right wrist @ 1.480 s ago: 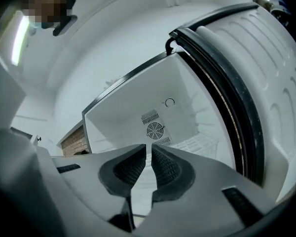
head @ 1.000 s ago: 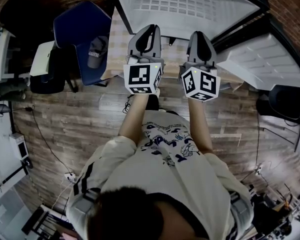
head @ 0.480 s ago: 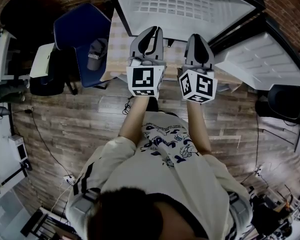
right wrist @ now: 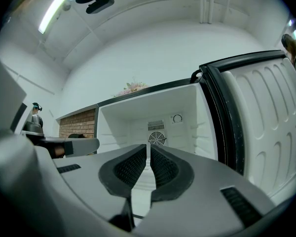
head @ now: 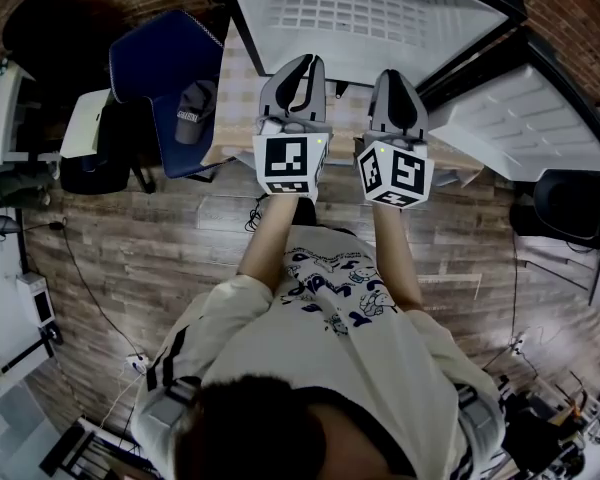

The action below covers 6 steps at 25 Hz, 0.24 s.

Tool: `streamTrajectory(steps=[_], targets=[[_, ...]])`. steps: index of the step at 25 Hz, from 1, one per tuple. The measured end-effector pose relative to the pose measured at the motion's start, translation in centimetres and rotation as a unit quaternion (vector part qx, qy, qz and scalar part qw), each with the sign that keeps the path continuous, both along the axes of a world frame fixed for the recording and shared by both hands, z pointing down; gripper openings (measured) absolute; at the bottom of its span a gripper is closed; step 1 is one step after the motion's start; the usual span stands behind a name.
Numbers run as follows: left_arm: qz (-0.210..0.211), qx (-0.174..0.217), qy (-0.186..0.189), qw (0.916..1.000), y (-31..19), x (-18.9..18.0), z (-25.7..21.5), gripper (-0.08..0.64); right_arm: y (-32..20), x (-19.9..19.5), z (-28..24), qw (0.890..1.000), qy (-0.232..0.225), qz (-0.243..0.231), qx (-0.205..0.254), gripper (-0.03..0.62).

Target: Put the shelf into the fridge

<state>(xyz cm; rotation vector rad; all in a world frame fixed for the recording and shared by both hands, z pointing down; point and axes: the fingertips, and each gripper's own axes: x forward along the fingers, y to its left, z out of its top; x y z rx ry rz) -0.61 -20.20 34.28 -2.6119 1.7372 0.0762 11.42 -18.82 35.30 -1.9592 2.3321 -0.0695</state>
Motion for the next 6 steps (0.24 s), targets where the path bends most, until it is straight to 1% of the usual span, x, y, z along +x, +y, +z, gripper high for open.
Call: streamTrajectory(steps=[6], targets=[[-0.001, 0.0, 0.011, 0.9999, 0.08, -0.22, -0.37, 0.034, 0.19, 0.0, -0.29, 1.0, -0.001, 0.001, 0.002, 0.048]])
